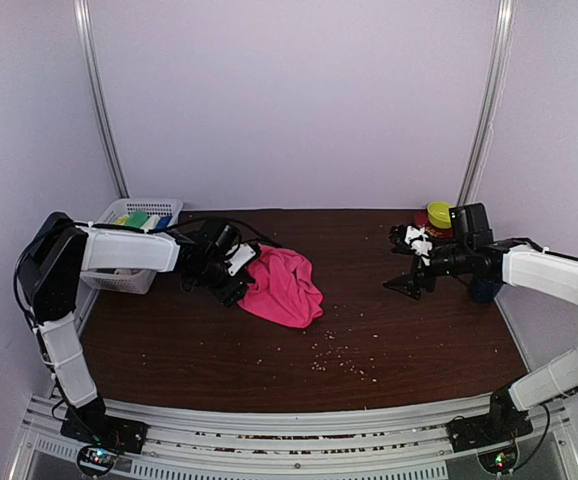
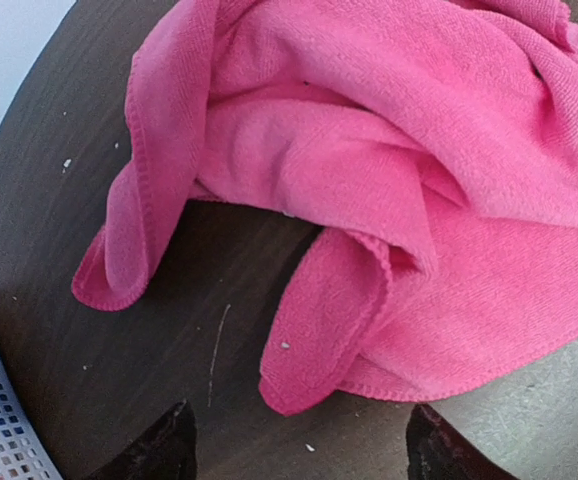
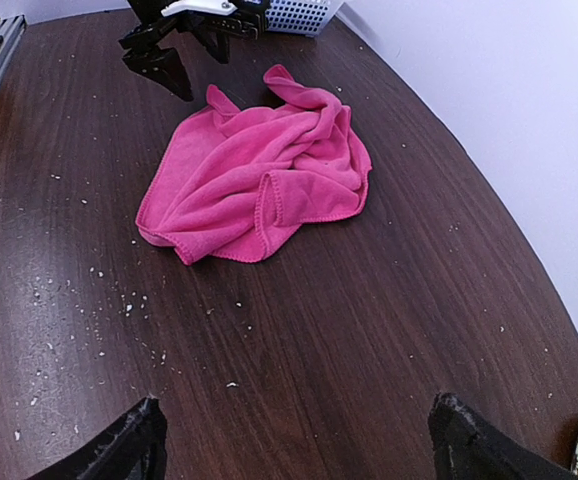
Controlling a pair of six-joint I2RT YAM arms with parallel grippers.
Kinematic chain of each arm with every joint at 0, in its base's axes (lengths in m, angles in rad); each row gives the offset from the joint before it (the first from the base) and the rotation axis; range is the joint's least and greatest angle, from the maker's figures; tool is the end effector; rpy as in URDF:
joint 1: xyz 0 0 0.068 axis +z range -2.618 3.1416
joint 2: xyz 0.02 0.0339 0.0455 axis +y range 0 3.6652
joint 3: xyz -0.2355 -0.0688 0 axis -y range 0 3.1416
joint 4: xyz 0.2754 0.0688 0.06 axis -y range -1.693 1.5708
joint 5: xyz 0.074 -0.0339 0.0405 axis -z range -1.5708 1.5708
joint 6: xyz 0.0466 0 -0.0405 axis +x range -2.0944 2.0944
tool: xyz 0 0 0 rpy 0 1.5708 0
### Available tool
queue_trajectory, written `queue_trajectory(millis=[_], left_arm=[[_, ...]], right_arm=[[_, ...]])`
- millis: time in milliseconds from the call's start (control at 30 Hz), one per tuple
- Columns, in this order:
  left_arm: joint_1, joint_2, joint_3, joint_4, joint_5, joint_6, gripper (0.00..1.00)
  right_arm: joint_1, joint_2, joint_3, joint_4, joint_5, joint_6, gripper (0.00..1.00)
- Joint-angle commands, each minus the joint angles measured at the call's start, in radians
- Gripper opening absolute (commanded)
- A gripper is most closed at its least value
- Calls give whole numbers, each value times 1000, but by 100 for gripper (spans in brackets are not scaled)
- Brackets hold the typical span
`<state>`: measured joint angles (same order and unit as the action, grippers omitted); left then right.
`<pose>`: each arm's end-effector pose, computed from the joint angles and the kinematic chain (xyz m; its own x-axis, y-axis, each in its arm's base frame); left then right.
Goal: Roll the towels
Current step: Wipe the center of the board with the towel.
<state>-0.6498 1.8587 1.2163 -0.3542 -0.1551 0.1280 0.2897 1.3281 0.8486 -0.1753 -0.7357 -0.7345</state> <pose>0.3296 -0.2414 0.1216 -0.5953 0.6107 -0.5222 0.6120 0.7657 0.1980 0.2992 0.1218 0.2022 0.0507 -0.5034 -0.8626 -0.9269 0.2978 -0.2283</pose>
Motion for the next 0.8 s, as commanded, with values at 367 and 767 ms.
queue_trajectory(millis=[367, 767], left_arm=[[-11, 78, 23, 6, -129, 260, 53], [-16, 119, 48, 6, -126, 301, 32]], right_arm=[[9, 12, 39, -30, -34, 3, 91], [11, 24, 48, -44, -35, 6, 90]])
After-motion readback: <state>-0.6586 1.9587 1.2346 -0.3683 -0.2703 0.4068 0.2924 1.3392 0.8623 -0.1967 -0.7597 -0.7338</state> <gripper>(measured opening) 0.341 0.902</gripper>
